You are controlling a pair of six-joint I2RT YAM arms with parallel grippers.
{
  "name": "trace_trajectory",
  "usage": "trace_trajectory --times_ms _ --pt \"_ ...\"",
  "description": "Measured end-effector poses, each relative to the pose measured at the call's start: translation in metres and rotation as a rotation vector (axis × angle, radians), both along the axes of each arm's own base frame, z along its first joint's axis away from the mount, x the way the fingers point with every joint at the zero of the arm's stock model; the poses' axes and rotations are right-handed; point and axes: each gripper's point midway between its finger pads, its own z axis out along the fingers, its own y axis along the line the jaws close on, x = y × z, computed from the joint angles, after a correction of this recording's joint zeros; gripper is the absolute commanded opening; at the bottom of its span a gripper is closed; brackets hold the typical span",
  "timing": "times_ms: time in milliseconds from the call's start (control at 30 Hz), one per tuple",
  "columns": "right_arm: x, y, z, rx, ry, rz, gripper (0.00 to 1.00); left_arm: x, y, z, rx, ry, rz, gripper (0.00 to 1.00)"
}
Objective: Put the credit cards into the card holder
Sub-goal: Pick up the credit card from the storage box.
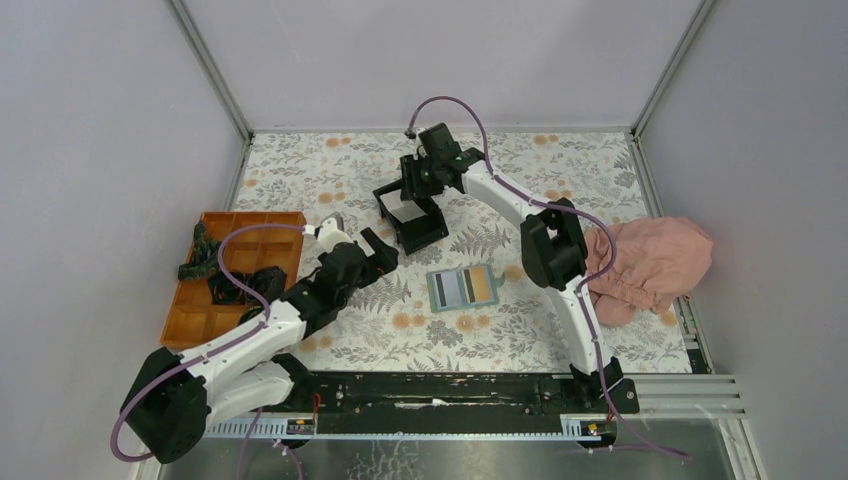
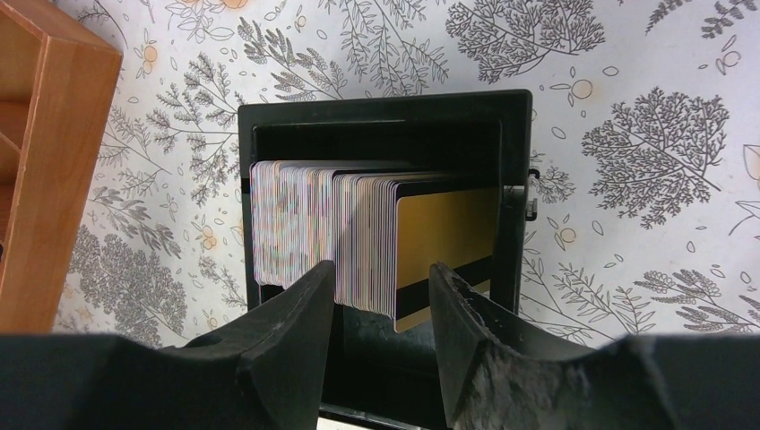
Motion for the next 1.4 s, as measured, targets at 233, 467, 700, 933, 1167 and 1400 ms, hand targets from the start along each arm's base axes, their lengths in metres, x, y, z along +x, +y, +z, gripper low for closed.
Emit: trace_trajectory --times_ms 233,467,700,933,1167,1400 --pt "-0.001 0.000 -0.006 0.036 0.049 -0.004 0.49 0.000 0.000 -0.005 0.008 0.017 -0.009 1.00" --pt "0.000 0.001 -0.007 0.081 0.085 -0.001 0.42 0.001 0.002 -0.007 0.017 0.021 -0.008 1.00" --pt "0.000 0.003 -0.005 0.105 0.097 -0.003 0.33 0.002 0.003 -0.012 0.022 0.036 -0.012 1.00" --pt "0.001 0.003 -0.004 0.113 0.098 -0.009 0.30 0.002 0.004 -0.015 0.023 0.048 -0.013 1.00" --pt "0.001 0.004 -0.003 0.119 0.103 -0.014 0.28 0.003 0.004 -0.015 0.018 0.047 -0.012 1.00" --pt "0.001 0.005 -0.003 0.126 0.105 -0.016 0.26 0.004 0.005 -0.014 0.014 0.048 -0.012 1.00"
